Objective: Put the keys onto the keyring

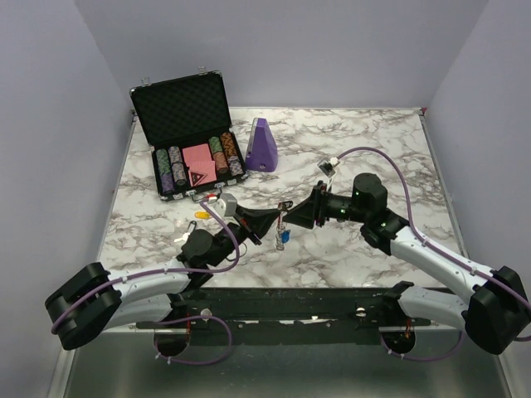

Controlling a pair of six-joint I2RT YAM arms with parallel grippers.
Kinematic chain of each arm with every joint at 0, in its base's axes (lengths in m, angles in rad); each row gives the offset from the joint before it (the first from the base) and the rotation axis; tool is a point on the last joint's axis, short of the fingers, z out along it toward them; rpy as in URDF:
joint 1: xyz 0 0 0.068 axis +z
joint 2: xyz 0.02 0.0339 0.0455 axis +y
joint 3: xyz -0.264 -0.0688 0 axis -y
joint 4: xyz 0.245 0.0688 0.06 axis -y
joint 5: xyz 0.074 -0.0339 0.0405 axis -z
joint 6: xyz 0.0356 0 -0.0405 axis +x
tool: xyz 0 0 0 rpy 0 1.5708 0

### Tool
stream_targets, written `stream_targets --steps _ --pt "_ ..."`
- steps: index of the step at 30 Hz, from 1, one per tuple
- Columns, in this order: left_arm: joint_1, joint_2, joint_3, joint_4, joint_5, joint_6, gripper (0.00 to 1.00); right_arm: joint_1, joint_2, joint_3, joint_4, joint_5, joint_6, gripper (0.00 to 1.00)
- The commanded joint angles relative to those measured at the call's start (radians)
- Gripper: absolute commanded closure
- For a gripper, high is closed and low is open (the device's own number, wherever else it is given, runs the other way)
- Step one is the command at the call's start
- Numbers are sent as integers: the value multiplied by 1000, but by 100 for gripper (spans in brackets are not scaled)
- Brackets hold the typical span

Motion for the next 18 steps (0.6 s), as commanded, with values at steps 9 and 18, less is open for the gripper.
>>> stream_targets --steps 9,18 --pt "-10 56 -25 177 -108 -138 100 -13 -30 -56 -5 102 114 44" --pt "-16 36 -3 136 -176 -167 100 -13 -40 -83 78 124 211 42"
